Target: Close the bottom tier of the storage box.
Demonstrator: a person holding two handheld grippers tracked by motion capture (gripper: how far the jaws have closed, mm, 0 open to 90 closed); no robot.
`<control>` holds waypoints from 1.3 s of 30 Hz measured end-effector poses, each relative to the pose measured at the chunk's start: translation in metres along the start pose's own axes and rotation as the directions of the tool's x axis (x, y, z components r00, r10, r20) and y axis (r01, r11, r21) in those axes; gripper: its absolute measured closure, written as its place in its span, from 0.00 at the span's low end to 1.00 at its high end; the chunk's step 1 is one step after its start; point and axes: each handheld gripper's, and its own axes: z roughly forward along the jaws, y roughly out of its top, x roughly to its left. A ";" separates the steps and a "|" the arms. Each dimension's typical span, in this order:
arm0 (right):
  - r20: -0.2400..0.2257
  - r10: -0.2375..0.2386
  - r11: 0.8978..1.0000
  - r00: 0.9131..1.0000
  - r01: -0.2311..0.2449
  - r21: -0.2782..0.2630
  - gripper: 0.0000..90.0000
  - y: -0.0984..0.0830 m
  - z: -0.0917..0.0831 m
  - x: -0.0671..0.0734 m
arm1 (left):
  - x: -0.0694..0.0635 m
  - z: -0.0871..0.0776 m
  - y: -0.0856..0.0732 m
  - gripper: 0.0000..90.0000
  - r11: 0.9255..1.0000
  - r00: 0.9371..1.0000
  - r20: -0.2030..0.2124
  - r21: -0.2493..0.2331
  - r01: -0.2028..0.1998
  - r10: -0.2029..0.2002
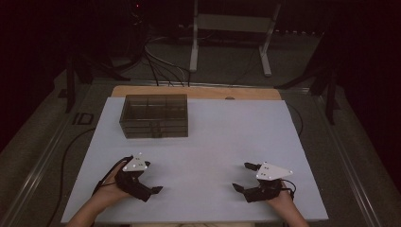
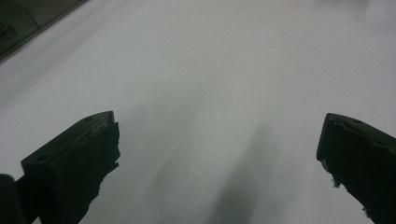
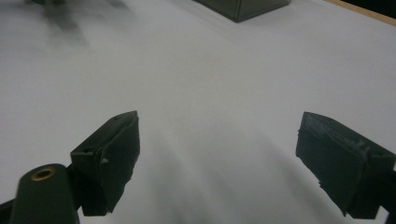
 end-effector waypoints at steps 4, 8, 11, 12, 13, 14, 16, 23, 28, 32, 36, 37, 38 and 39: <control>0.000 0.001 1.000 1.000 -0.001 -0.001 0.15 0.000 0.000 0.000 | 0.001 -0.005 -0.006 0.00 1.000 1.000 -0.011 -0.003 0.012 -0.012; 0.000 0.001 1.000 1.000 -0.001 -0.001 0.15 0.000 0.000 0.000 | 0.004 -0.011 -0.013 0.00 0.999 0.999 -0.023 -0.003 0.046 -0.046; -0.002 -0.001 1.000 1.000 0.001 0.000 0.15 0.000 0.000 0.000 | 0.007 -0.013 -0.019 0.00 0.998 0.998 -0.034 0.009 0.062 -0.062; -0.003 -0.001 1.000 1.000 0.001 0.001 0.15 0.000 0.001 0.000 | 0.008 -0.014 -0.021 0.00 0.998 0.997 -0.039 0.013 0.067 -0.067; -0.002 -0.002 1.000 1.000 0.002 0.000 0.15 0.000 0.001 0.000 | 0.008 -0.016 -0.023 0.00 0.997 0.996 -0.045 0.014 0.077 -0.076; -0.001 -0.001 1.000 1.000 0.001 0.001 0.15 0.000 0.001 0.000 | 0.009 -0.017 -0.024 0.00 0.997 0.996 -0.043 0.015 0.080 -0.079; -0.001 -0.001 1.000 1.000 0.001 0.000 0.15 0.000 0.000 0.000 | 0.009 -0.020 -0.027 0.00 0.996 0.994 -0.061 0.012 0.087 -0.086; -0.001 0.002 1.000 1.000 -0.002 -0.002 0.15 0.000 0.000 0.000 | 0.010 -0.030 -0.039 0.00 0.993 0.990 -0.077 -0.001 0.120 -0.119; 0.000 0.002 1.000 1.000 -0.002 -0.001 0.15 0.000 0.000 0.000 | 0.011 -0.035 -0.049 0.00 0.990 0.986 -0.095 -0.005 0.138 -0.138; 0.001 0.002 1.000 1.000 -0.002 -0.001 0.15 0.000 0.000 0.000 | 0.011 -0.037 -0.055 0.00 0.988 0.983 -0.109 0.004 0.152 -0.151; 0.000 -0.001 1.000 1.000 0.001 0.000 0.15 0.000 0.000 0.000 | 0.013 -0.040 -0.061 0.00 0.985 0.977 -0.133 0.005 0.171 -0.169; 0.000 -0.001 1.000 1.000 0.001 0.000 0.15 0.000 0.000 0.000 | 0.013 -0.039 -0.061 0.00 0.985 0.976 -0.135 0.003 0.171 -0.169; 0.000 0.000 1.000 1.000 0.000 0.000 0.15 0.000 0.000 -0.001 | 0.014 -0.039 -0.062 0.00 0.985 0.976 -0.134 0.002 0.173 -0.171; 0.001 0.000 1.000 1.000 0.000 -0.001 0.15 0.000 0.000 -0.001 | 0.014 -0.038 -0.062 0.00 0.983 0.975 -0.132 0.000 0.183 -0.181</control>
